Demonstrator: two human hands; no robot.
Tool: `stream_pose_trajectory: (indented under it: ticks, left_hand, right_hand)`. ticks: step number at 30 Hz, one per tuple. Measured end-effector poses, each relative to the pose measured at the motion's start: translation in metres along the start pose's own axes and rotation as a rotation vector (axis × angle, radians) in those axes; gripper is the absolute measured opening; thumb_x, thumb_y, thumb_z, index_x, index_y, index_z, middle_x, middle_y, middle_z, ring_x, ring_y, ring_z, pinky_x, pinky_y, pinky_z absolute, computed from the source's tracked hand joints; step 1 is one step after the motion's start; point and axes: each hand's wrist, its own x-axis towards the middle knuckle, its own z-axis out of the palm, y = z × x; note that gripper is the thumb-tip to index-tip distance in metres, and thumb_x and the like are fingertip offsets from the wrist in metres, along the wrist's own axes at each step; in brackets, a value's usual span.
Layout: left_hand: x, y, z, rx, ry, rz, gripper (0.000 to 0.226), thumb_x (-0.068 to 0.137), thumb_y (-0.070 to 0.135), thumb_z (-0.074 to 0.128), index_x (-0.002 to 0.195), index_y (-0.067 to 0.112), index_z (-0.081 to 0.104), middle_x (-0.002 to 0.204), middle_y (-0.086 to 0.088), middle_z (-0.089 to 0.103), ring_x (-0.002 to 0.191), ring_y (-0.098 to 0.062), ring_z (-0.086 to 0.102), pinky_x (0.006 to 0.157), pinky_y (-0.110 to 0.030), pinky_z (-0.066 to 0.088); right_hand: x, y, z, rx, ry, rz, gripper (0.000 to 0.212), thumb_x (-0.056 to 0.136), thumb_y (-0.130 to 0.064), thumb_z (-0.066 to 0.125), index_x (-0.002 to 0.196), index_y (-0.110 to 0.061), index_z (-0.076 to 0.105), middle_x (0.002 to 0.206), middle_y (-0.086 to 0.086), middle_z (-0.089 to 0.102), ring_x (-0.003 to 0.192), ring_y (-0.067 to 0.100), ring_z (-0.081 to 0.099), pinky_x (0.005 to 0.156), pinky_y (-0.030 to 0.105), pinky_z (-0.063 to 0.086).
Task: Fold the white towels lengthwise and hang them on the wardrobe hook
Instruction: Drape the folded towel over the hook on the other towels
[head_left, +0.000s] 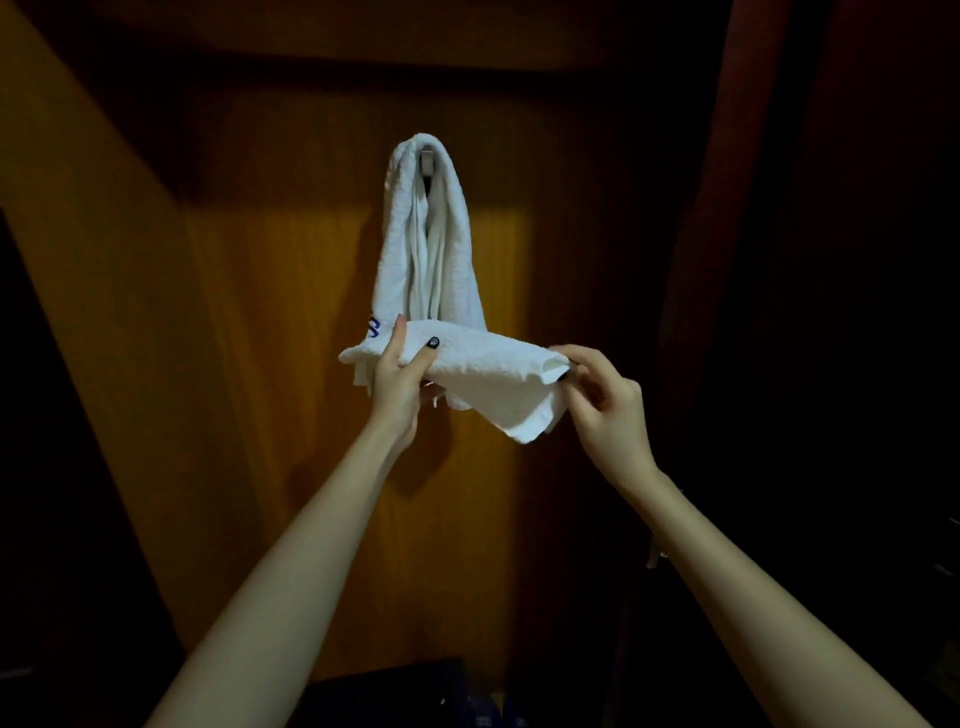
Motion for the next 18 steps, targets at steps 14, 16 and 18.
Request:
stream_pose_trajectory:
  ticks: [14,16,18]
  left_hand:
    - [-0.007,-0.005,-0.013,-0.144,-0.203,-0.151,0.081,0.089,-0.006,0.054,0.150,0.036,0.019,0.132,0.005,0.039,0.096,-0.013,0.068,0.068,-0.030,0.056]
    - [-0.010,-0.008,-0.008,-0.204,-0.181,-0.140,0.086,0.086,-0.013,0.052,0.147,0.041,0.025,0.125,0.009,0.041,0.091,-0.012,0.070,0.071,-0.033,0.056]
    - [-0.011,-0.009,-0.005,-0.296,-0.108,-0.123,0.087,0.085,-0.016,0.048,0.144,0.044,0.028,0.136,0.002,0.038,0.105,-0.020,0.063,0.077,-0.037,0.055]
  right_hand:
    - [-0.003,-0.021,-0.017,-0.092,-0.179,0.068,0.011,0.091,-0.010,0.063,0.088,-0.013,0.073,0.086,0.001,0.059,0.076,0.009,0.056,0.068,0.017,0.042]
    - [-0.001,-0.021,-0.010,-0.177,-0.110,0.078,0.009,0.086,-0.012,0.069,0.080,-0.014,0.064,0.084,0.000,0.056,0.075,0.008,0.052,0.067,0.017,0.040]
    - [0.003,-0.019,-0.004,-0.215,-0.088,0.130,0.015,0.084,-0.007,0.069,0.088,-0.016,0.057,0.091,-0.001,0.056,0.083,0.004,0.051,0.071,0.016,0.037]
